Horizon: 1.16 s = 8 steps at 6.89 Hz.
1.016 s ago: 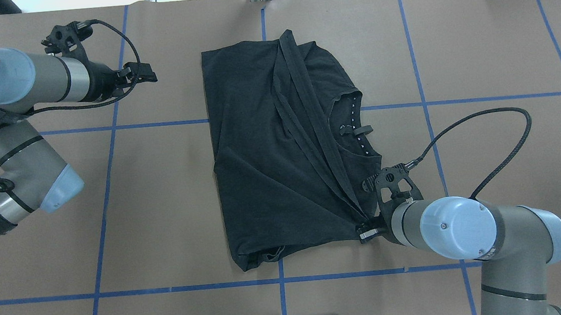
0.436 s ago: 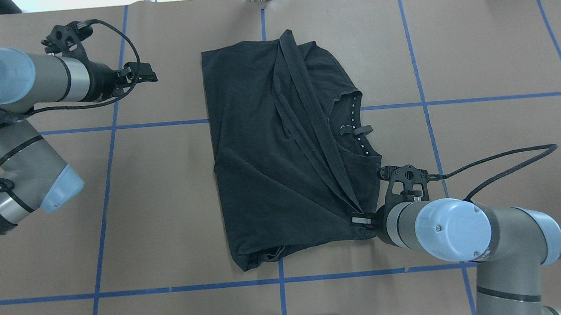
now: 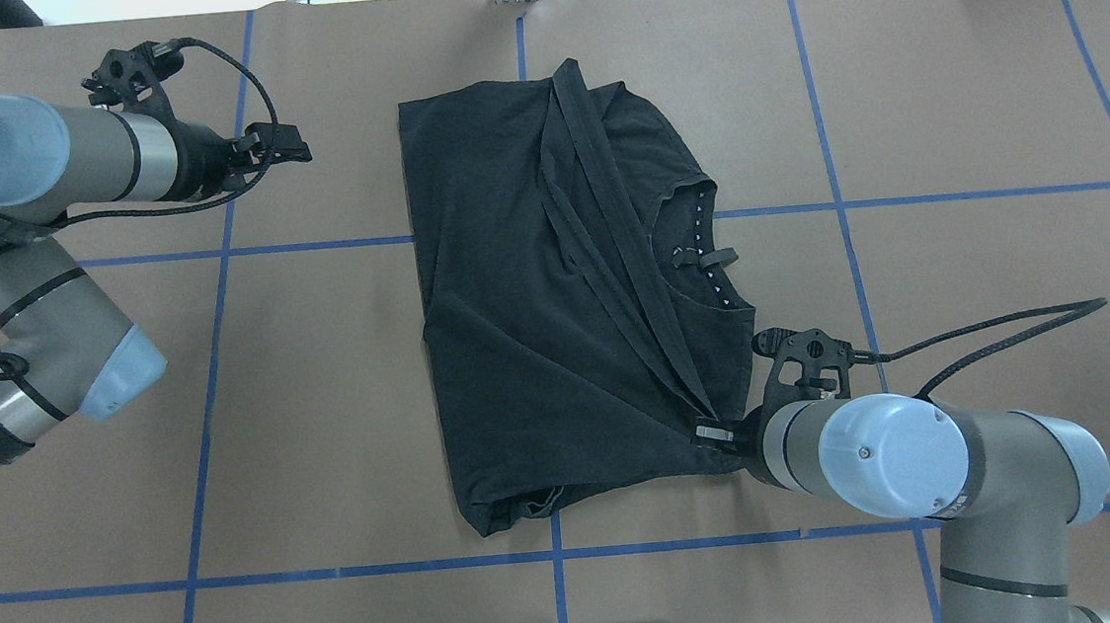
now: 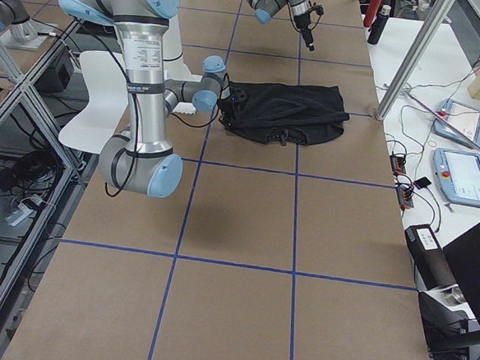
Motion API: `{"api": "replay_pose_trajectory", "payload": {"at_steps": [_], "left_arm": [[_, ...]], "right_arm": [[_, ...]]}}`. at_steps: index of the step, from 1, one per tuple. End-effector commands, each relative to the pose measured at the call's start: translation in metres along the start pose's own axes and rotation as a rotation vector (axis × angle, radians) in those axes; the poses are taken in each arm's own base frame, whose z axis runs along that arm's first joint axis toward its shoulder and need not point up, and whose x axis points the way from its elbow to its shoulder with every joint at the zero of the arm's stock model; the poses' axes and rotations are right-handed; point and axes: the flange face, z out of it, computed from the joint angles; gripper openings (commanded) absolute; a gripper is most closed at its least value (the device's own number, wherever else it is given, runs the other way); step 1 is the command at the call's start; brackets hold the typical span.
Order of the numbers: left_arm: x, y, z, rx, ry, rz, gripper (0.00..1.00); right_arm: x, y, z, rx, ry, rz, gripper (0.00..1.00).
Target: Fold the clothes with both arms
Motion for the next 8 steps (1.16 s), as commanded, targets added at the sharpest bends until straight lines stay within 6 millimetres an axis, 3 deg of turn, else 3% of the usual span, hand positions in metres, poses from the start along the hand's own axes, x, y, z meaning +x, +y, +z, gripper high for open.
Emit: {"api": "replay_pose_trajectory", "payload": {"at_steps": [1, 8], "left_arm": [[0.002, 0.000, -0.001, 0.001, 0.004, 0.000, 1.00], [0.002, 0.001, -0.001, -0.001, 0.004, -0.026, 1.00]], "right_arm": [[-0.011, -0.002, 0.010, 0.028, -0.001, 0.000, 0.54], [-0.004, -0.007, 0.025, 0.049, 0.031, -0.005, 0.59]]}}
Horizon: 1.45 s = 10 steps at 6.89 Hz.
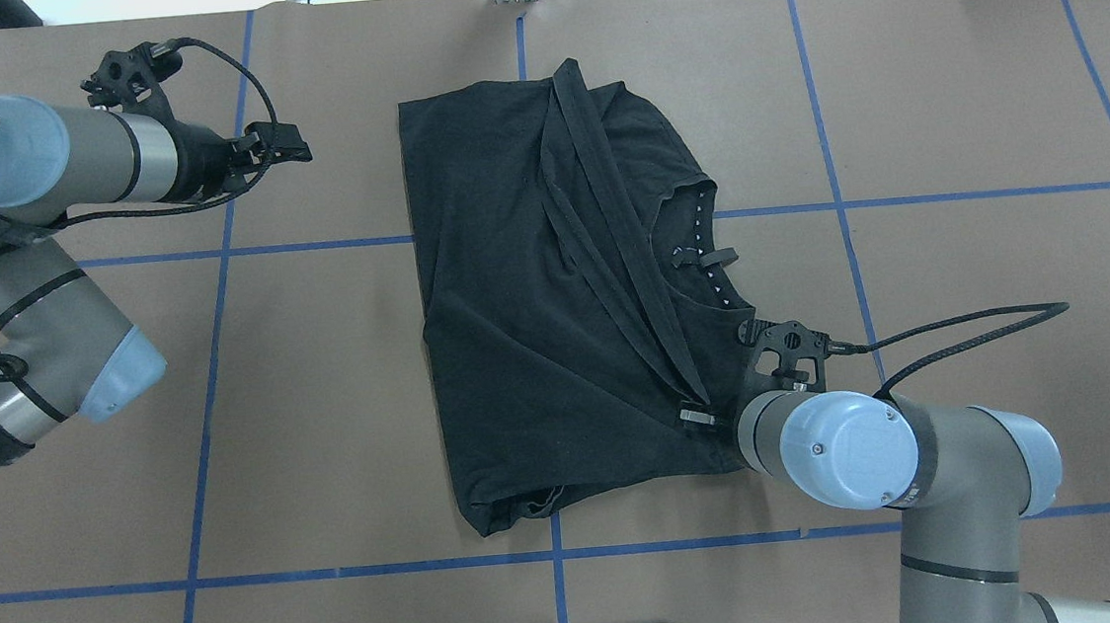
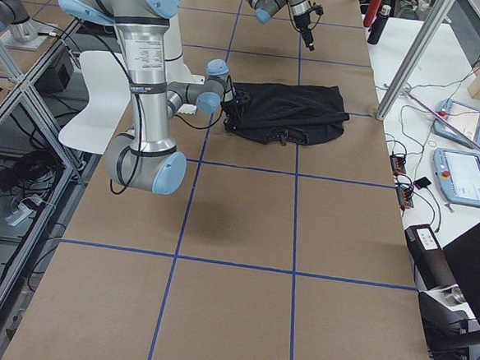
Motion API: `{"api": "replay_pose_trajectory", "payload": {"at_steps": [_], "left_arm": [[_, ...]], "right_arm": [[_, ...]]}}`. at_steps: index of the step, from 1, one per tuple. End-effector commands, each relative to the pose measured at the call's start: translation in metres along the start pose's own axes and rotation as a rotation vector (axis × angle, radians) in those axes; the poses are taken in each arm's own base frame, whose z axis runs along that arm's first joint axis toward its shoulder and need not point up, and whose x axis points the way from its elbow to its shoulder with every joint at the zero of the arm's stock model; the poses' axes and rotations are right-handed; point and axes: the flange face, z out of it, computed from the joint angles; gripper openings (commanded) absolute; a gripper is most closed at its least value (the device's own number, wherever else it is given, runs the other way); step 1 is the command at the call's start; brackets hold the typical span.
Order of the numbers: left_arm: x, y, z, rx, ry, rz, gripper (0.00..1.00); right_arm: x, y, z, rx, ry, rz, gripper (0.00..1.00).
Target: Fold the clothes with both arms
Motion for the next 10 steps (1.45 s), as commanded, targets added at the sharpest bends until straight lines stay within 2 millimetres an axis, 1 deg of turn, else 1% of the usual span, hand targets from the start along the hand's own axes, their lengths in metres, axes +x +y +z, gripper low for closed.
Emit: {"api": "replay_pose_trajectory", "payload": {"at_steps": [1, 2, 3, 4, 6, 7, 8, 9, 10], "left_arm": [[0.0007, -0.0001, 0.0000, 0.000, 0.001, -0.002, 1.00], [0.0007, -0.0003, 0.0000, 0.002, 0.001, -0.002, 1.00], [0.0007, -0.0001, 0.0000, 0.000, 0.001, -0.002, 1.00], [0.0007, -0.0003, 0.0000, 0.002, 0.001, -0.002, 1.00], [0.0007, -0.0001, 0.0000, 0.000, 0.001, -0.002, 1.00], [0.0007, -0.0001, 0.0000, 0.000, 0.001, -0.002, 1.00], [0.0007, -0.0003, 0.0000, 0.002, 0.001, -0.002, 1.00], [0.0013, -0.0001, -0.0006, 0.000, 0.002, -0.002, 1.00], [0.0013, -0.0002, -0.0006, 0.002, 0.002, -0.002, 1.00]], "right_arm": [[0.0023, 0.0000, 0.0015, -0.001, 0.005, -0.001, 0.60], [0.0022, -0.0002, 0.0015, 0.001, 0.005, 0.002, 0.62], [0.0017, -0.0001, 0.0019, 0.001, 0.005, 0.006, 0.59], [0.0033, 0.0010, 0.0074, 0.001, 0.016, 0.007, 0.61], [0.0044, 0.0013, 0.0115, 0.001, 0.023, 0.008, 0.65], [0.0041, 0.0012, 0.0108, 0.001, 0.022, 0.009, 0.61], [0.0029, 0.0013, 0.0097, 0.001, 0.019, 0.011, 0.19], [0.0027, 0.0005, 0.0089, 0.001, 0.017, 0.011, 0.00], [0.0024, 0.0005, 0.0082, 0.000, 0.016, 0.009, 0.00]]}}
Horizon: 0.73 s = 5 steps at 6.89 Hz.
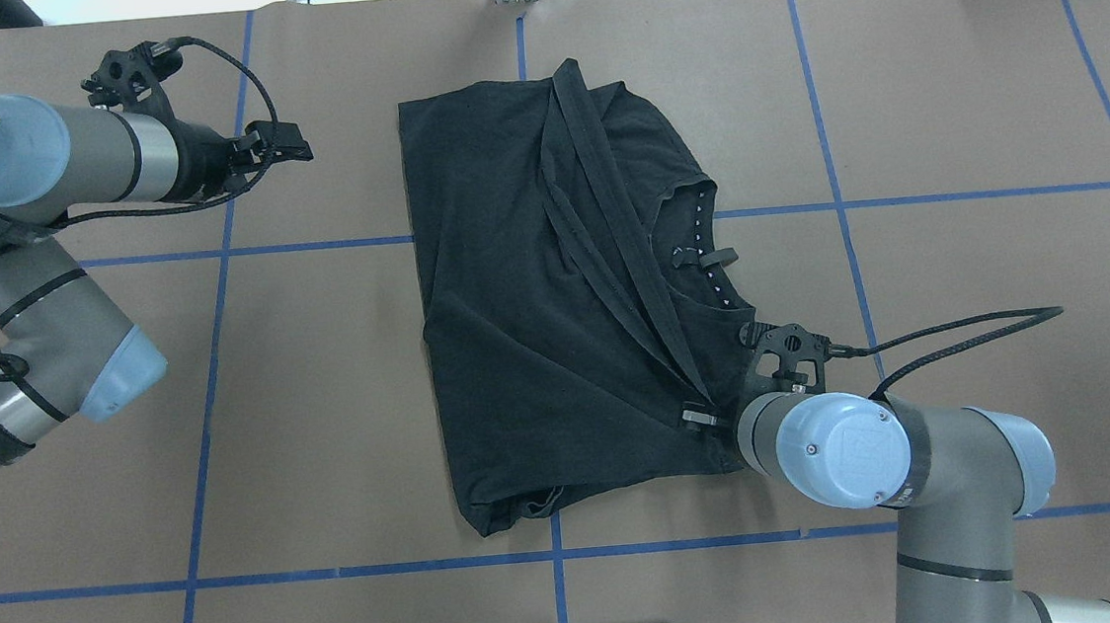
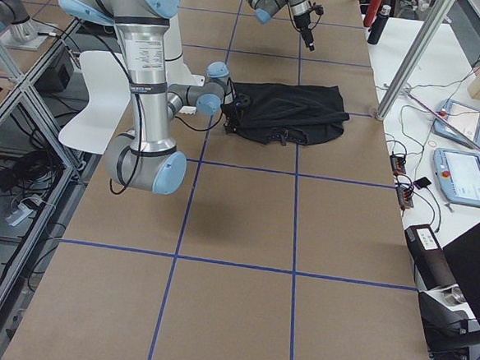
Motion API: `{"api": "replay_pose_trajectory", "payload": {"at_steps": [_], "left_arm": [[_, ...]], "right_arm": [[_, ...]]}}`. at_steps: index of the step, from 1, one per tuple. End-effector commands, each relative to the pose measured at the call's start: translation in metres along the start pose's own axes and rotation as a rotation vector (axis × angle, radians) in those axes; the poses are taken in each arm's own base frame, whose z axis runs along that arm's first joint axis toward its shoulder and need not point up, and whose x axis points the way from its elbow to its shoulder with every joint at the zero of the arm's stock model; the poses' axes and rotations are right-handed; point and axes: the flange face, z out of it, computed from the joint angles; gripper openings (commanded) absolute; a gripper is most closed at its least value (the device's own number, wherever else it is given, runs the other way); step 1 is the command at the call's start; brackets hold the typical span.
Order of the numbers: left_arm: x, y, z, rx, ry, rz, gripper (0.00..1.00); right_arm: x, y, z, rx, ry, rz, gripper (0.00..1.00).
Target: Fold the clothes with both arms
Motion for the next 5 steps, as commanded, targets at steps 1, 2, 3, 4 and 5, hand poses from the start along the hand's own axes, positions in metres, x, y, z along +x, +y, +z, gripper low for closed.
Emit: {"api": "replay_pose_trajectory", "payload": {"at_steps": [1, 2, 3, 4, 5], "left_arm": [[0.000, 0.000, 0.000, 0.001, 0.000, 0.000, 1.00], [0.001, 0.000, -0.001, 0.000, 0.002, 0.001, 1.00], [0.003, 0.000, -0.002, 0.001, 0.006, -0.004, 1.00], [0.011, 0.005, -0.010, -0.001, 0.028, -0.056, 1.00], [0.028, 0.025, -0.019, -0.024, 0.068, -0.136, 1.00]], "right_arm": [[0.000, 0.000, -0.001, 0.000, -0.002, -0.001, 0.00], [-0.002, -0.002, -0.006, -0.002, -0.011, 0.002, 0.00], [-0.004, -0.003, -0.022, -0.008, -0.038, 0.005, 0.00], [0.002, -0.004, -0.030, -0.008, -0.044, 0.008, 0.00], [0.008, -0.002, -0.032, -0.026, -0.039, 0.037, 0.00]]}}
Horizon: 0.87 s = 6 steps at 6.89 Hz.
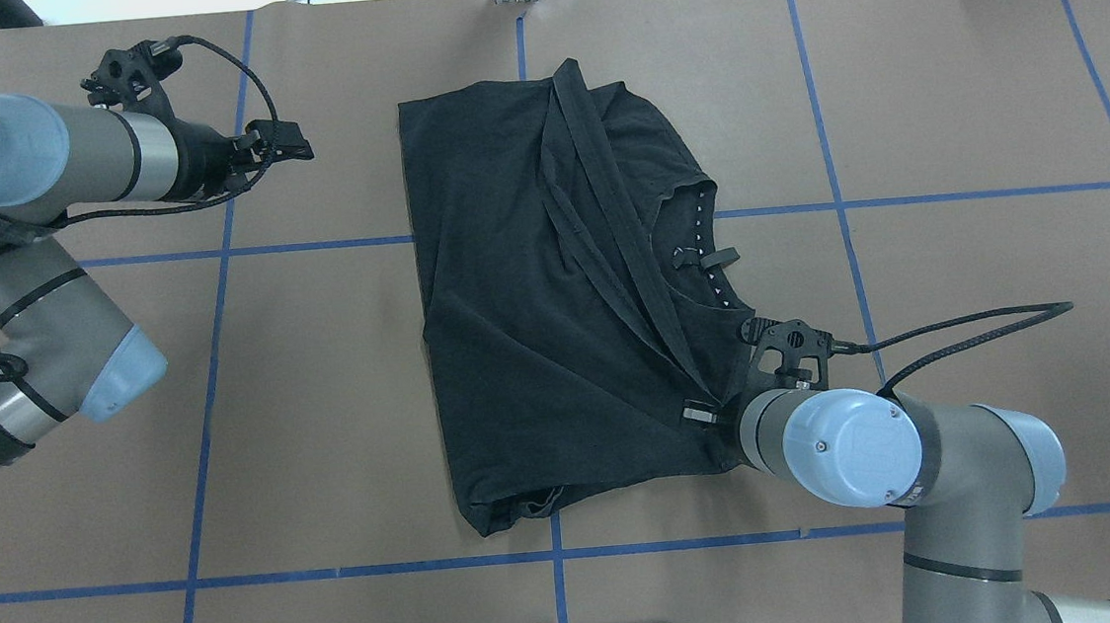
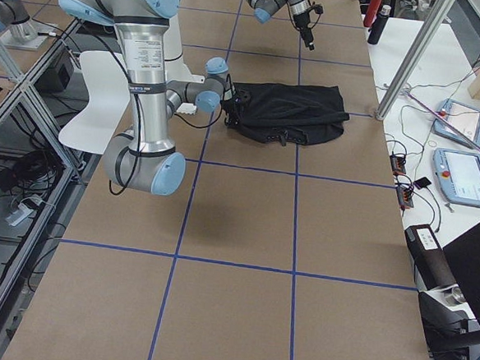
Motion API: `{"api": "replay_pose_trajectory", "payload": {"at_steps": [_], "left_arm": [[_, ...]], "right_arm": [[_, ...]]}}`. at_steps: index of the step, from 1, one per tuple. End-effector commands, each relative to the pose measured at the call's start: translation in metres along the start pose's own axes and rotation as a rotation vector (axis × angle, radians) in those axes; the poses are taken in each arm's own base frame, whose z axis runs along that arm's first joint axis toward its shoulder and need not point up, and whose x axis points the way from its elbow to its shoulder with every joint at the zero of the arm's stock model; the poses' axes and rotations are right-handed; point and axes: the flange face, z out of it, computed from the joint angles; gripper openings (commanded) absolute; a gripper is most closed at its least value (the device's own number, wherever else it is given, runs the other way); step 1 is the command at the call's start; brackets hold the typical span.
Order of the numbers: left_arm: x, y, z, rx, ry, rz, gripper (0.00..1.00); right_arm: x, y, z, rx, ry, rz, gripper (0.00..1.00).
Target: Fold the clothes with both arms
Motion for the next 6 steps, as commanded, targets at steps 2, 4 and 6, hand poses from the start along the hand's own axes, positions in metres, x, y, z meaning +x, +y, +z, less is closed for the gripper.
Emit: {"api": "replay_pose_trajectory", "payload": {"at_steps": [2, 4, 6], "left_arm": [[0.032, 0.080, -0.045, -0.112, 0.100, -0.339, 1.00], [0.054, 0.156, -0.075, -0.163, 0.156, -0.562, 1.00], [0.053, 0.207, -0.061, -0.141, 0.144, -0.679, 1.00]], "right_arm": [[0.008, 0.006, -0.011, -0.061, 0.001, 0.084, 0.00], [0.011, 0.011, -0.023, -0.124, 0.005, 0.239, 0.00], [0.007, 0.013, -0.033, -0.149, 0.000, 0.424, 0.00]]}}
